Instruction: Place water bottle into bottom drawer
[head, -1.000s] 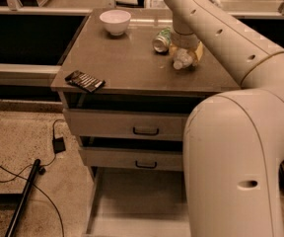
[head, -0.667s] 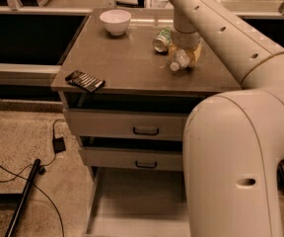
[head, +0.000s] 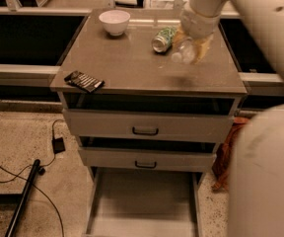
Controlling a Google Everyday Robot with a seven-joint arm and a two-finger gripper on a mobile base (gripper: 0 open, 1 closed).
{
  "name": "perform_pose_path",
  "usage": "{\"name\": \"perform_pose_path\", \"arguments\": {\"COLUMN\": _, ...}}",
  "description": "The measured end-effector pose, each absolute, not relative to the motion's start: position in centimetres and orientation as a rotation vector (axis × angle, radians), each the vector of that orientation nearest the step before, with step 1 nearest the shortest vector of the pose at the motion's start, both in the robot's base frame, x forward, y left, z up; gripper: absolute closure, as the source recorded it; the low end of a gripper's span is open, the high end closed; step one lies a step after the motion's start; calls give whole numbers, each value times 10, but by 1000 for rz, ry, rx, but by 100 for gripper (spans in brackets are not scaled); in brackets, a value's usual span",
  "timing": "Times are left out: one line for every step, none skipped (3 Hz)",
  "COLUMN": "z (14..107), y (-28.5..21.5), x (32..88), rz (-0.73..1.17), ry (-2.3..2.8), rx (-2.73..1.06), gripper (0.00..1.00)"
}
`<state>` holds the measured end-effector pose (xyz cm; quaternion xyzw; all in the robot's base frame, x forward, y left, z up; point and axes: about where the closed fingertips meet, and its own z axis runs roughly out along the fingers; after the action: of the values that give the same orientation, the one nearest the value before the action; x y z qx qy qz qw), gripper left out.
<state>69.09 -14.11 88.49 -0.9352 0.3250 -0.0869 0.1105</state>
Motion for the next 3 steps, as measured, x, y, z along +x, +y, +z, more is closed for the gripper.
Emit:
{"name": "perform_pose_path", "arguments": {"z": 927, "y": -173, "x": 629, "rz": -241, "ry": 1169, "rx": -2562, "gripper": 100}}
{"name": "perform_pose_path", "arguments": {"z": 928, "y": -208, "x": 570, "rz": -198, "ry": 1474, "rx": -2428, "gripper": 100}}
{"name": "perform_pose_path", "arguments": {"z": 924, "y": -203, "x": 575, "rz": -192, "ry": 1470, "rx": -2428, "gripper": 100}}
